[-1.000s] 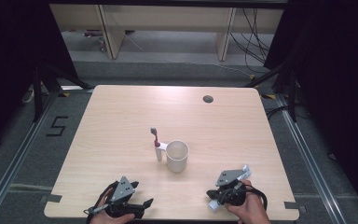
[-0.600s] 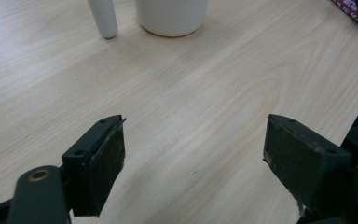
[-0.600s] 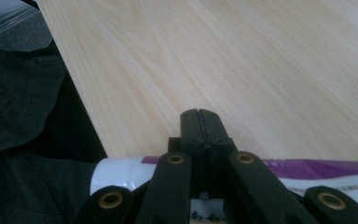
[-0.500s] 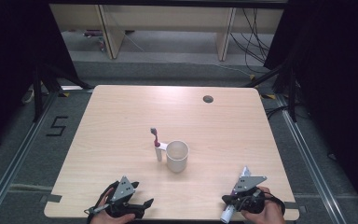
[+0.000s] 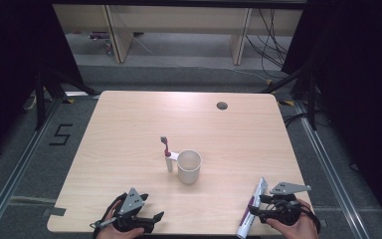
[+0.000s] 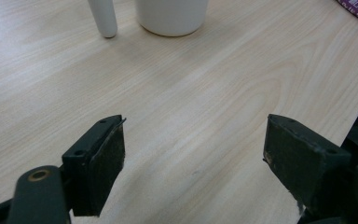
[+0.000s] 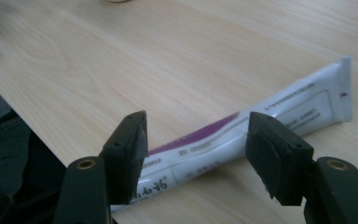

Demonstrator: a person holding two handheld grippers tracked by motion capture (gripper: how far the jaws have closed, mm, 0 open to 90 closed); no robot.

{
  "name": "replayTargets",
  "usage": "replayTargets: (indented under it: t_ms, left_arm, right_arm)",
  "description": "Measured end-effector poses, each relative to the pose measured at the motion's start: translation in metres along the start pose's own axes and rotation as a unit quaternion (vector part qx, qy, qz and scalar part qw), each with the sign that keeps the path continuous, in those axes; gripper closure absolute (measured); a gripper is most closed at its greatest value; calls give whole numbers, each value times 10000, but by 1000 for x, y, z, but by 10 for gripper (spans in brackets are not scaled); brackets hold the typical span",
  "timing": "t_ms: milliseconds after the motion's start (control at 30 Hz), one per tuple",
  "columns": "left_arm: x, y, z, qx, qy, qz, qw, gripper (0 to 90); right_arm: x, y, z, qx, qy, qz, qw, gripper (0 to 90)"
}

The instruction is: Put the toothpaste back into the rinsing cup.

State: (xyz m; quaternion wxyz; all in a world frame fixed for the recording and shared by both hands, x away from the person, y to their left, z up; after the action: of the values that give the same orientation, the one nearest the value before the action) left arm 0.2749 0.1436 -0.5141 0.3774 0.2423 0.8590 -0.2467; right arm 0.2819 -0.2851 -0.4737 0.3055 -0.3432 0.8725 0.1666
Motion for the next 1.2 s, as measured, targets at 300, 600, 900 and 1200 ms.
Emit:
replayTargets:
  t_ms: [300, 600, 900, 1200]
  left_arm:
    - [-1, 1, -1, -17, 65, 38, 10000, 205]
    - [0, 1, -1, -12, 69, 31, 10000, 205]
    - [-1, 1, -1, -14, 55, 32, 10000, 205]
    - [0, -1, 1, 60, -85, -76, 9999, 205]
  right_arm:
    - [6, -6, 8, 108, 206, 32, 9997, 319]
    - [-3, -4, 13, 212, 661, 113, 9975, 296]
    - [-14, -3, 28, 336, 851, -305, 9953, 363]
    - [-26, -5, 34, 74, 1152, -403, 9925, 481]
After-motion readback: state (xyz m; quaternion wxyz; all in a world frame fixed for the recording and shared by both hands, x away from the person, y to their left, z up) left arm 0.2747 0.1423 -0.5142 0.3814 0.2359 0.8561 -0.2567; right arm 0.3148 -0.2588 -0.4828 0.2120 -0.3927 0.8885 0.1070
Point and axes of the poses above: each handheld gripper's, and its own axes: z roughly forward along the jaws, x roughly out of its underside, y roughly to its left, the point moved 1 cm from there along z, roughly forward along the jaws, and after that the axes turned 12 degrees about -z, right-handed, at the moved point
